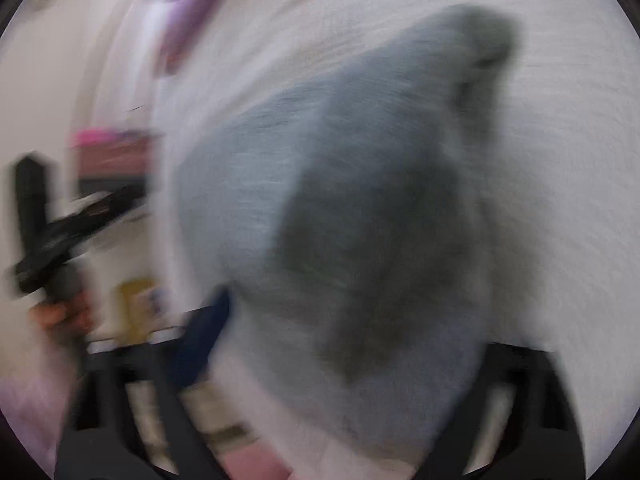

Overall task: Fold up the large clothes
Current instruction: 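Grasp the folded grey hoodie with the right gripper while the left gripper grasps it too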

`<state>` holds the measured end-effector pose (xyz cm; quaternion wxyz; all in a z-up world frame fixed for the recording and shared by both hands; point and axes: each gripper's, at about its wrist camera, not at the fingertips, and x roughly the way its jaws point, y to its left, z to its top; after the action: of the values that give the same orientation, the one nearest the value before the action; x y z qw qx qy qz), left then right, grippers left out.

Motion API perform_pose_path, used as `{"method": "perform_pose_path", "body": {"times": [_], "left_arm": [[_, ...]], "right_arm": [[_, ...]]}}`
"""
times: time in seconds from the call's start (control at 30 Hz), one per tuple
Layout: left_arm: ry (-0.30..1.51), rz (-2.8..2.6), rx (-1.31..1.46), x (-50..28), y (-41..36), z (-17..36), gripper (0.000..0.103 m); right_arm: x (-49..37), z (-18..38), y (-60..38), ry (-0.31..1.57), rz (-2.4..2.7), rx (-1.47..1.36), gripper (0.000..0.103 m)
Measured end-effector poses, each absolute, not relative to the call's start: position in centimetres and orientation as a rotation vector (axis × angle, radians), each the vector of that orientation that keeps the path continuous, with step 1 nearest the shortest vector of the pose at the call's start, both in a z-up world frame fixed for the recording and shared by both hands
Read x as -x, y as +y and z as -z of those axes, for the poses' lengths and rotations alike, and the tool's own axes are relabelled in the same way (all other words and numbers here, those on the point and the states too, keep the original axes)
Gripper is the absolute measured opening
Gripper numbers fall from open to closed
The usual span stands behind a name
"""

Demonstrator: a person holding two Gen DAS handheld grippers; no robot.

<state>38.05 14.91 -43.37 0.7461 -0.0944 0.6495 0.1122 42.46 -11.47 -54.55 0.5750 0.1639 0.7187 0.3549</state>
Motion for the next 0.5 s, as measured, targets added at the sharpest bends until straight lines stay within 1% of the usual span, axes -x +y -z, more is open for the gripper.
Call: {"method": "perform_pose_path", "body": {"times": [0.07,0.13,0.2,0.23,0.27,0.3,0.33,0.37,0.43,0.5], "left_arm": [[1.418,-0.225,0.218,-38.1,15.0,43.3,0.088],[1.427,-0.218,0.222,-38.4,14.9,43.5,0.087],[1.419,-0.226,0.207,-39.0,14.9,43.2,0.078],[1.422,-0.227,0.188,-39.5,14.9,43.1,0.067],[1.423,-0.214,0.180,-40.0,14.8,43.0,0.048],[1.426,-0.198,0.183,-40.3,14.8,43.1,0.037],[1.438,-0.178,0.192,-40.8,14.8,43.3,0.017],[1.469,-0.161,0.202,-41.5,14.8,43.7,0.001],[1.525,-0.144,0.208,-42.4,14.8,44.8,0.000],[1.619,-0.109,0.229,-43.2,14.8,46.3,0.000]], "right_arm": [[-42.1,53.3,-10.6,1.694,-0.729,-0.360,0.024],[-41.7,51.3,-9.2,1.658,-0.652,-0.297,0.022],[-40.9,49.7,-7.6,1.622,-0.594,-0.172,0.021],[-40.7,49.2,-7.2,1.614,-0.565,-0.154,0.021],[-40.5,48.8,-6.9,1.615,-0.541,-0.145,0.021],[-40.3,48.5,-6.6,1.626,-0.507,-0.127,0.021],[-40.3,48.4,-6.3,1.633,-0.484,-0.115,0.021],[-40.2,48.2,-6.1,1.639,-0.463,-0.111,0.021],[-40.4,48.2,-5.7,1.649,-0.421,-0.081,0.022],[-40.4,48.2,-5.0,1.661,-0.390,-0.046,0.023]]}}
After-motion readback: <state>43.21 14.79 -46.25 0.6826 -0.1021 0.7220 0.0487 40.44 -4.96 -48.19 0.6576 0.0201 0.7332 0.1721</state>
